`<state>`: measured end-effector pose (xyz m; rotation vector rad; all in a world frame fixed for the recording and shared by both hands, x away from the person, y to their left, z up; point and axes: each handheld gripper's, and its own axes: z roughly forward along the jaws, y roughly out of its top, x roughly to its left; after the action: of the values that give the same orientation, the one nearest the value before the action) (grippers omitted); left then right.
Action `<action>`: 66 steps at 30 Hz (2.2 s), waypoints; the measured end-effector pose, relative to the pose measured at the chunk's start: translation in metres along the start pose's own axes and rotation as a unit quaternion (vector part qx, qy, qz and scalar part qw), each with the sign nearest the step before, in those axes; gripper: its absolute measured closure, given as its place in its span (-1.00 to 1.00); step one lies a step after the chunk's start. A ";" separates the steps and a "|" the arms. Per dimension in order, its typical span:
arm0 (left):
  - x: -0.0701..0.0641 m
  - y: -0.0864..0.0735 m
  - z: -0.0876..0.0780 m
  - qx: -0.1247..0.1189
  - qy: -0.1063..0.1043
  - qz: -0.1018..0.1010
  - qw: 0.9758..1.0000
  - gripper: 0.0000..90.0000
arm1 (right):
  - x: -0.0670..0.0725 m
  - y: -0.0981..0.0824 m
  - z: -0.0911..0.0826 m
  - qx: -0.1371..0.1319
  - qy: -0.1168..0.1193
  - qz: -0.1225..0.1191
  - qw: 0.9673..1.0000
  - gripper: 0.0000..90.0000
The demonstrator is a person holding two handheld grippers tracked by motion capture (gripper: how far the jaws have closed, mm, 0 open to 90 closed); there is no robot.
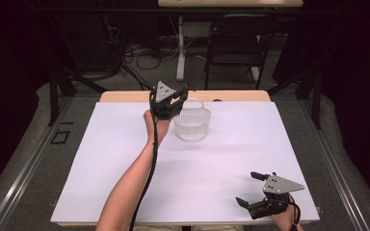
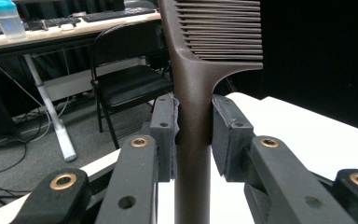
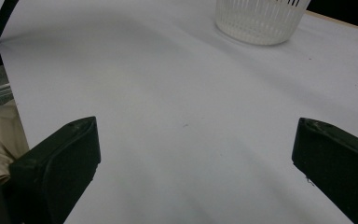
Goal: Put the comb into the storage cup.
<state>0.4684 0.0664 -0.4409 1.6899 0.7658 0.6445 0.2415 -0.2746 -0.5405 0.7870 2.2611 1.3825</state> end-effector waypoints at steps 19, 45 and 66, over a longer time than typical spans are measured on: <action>0.004 -0.015 0.009 -0.002 -0.006 -0.026 1.000 0.60 | 0.000 0.000 0.000 0.001 0.001 0.002 1.000 -0.98; 0.004 -0.029 0.019 0.022 -0.006 -0.029 0.999 0.60 | 0.000 0.000 0.000 0.003 0.001 0.000 1.000 -0.98; 0.006 -0.038 0.026 0.070 -0.031 -0.014 0.997 0.60 | -0.001 -0.001 0.001 0.003 0.001 -0.001 1.000 -0.98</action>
<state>0.4853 0.0615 -0.4832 1.8153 0.8047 0.5265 0.2422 -0.2751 -0.5415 0.7862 2.2676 1.3779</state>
